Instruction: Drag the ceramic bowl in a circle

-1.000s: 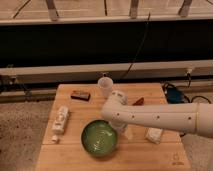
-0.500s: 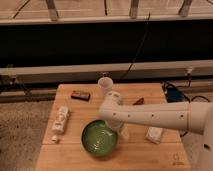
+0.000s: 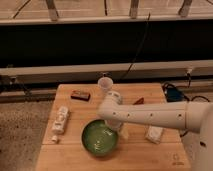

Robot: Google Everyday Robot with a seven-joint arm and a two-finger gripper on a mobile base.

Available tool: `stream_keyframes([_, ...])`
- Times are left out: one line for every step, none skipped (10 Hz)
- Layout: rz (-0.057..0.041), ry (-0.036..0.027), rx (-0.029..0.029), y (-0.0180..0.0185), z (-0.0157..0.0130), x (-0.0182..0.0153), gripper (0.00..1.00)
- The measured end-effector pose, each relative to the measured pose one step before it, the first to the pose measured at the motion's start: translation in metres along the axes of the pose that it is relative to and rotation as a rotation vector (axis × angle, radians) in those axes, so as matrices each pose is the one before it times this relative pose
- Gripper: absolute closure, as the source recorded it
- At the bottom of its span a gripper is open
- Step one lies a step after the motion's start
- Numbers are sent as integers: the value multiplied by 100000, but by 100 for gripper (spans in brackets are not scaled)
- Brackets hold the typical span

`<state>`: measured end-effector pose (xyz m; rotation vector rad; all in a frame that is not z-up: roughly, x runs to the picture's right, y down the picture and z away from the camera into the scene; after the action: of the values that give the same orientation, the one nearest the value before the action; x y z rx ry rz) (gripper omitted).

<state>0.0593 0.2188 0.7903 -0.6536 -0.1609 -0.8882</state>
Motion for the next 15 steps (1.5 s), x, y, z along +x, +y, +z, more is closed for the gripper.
stream_keyframes([-93, -87, -60, -37, 64, 93, 20])
stream_keyframes([-237, 21, -85, -40, 102, 62, 20])
stream_keyframes([-180, -62, -183, -52, 191, 39, 20])
stream_keyframes([-547, -38, -69, -212, 166, -9, 20])
stream_keyframes([-368, -88, -34, -103, 163, 48, 20])
stream_keyframes([-235, -53, -14, -84, 108, 29, 20])
stream_keyframes([-199, -58, -91, -63, 113, 38, 20])
stream_keyframes([-145, -71, -253, -55, 229, 97, 20])
stream_keyframes([-243, -100, -209, -136, 211, 14, 22])
stream_keyframes([-354, -5, -139, -182, 138, -2, 29])
stream_keyframes([-399, 0, -12, -241, 134, 2, 40])
stream_keyframes([-97, 17, -229, -23, 97, 82, 49])
stream_keyframes([-272, 5, -759, 92, 154, 84, 53])
stream_keyframes([237, -104, 102, -165, 169, 116, 54])
stream_keyframes([177, -394, 679, -323, 51, 277, 59])
